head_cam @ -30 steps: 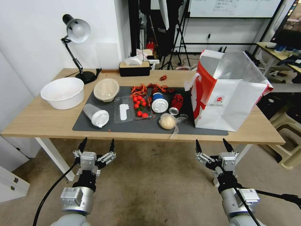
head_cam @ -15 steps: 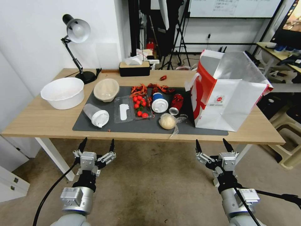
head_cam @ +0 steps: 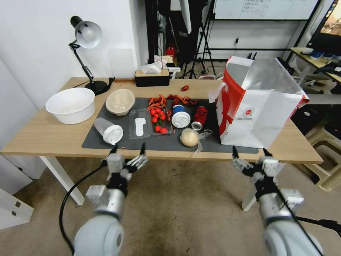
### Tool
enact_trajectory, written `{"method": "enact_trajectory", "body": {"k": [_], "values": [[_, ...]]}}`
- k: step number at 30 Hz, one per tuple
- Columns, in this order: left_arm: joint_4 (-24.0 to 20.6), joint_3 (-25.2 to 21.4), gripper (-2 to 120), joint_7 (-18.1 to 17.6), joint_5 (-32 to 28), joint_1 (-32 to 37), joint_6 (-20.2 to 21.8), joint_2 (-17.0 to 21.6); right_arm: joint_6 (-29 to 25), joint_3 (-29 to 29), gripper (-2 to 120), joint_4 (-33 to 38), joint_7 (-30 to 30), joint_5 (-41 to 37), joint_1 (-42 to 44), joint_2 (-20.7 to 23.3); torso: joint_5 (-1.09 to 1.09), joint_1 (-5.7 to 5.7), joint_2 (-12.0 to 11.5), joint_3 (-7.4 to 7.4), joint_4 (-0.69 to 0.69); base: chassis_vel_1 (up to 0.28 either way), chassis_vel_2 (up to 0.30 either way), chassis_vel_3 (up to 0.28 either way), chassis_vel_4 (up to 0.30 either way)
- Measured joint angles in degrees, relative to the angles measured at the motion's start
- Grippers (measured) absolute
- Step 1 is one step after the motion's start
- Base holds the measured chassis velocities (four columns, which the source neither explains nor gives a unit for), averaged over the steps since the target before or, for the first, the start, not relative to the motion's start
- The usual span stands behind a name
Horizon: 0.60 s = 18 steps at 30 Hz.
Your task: Pick up the trash from the table and place it into the takeout bag.
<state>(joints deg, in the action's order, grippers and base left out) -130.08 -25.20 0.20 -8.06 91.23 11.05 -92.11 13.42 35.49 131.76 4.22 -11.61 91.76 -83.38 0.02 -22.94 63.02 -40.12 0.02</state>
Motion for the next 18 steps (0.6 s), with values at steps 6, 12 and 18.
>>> {"method": "enact_trajectory", "body": {"k": [6,12,18], "values": [[0.3,-0.5,100,0.1,0.4,1.0,-2.3,0.0,-3.7,-4.5,100,-1.8,0.4,-5.3,-1.4,2.8,-0.02,0.01,0.0,0.01,-0.03,0.000,0.000,0.000,0.000],[0.6,-1.2,100,0.4,0.6,1.0,-3.3,-0.2,-3.9,-11.8,100,-6.0,3.2,-10.9,-7.6,8.4,-0.01,0.01,0.0,0.01,-0.01,0.000,0.000,0.000,0.000],[0.6,-1.7,100,0.4,1.3,1.7,-3.9,-0.2,-1.1,-18.4,100,-10.6,6.1,-14.7,-14.6,13.3,-0.02,0.01,0.0,0.01,-0.02,0.000,0.000,0.000,0.000]]}}
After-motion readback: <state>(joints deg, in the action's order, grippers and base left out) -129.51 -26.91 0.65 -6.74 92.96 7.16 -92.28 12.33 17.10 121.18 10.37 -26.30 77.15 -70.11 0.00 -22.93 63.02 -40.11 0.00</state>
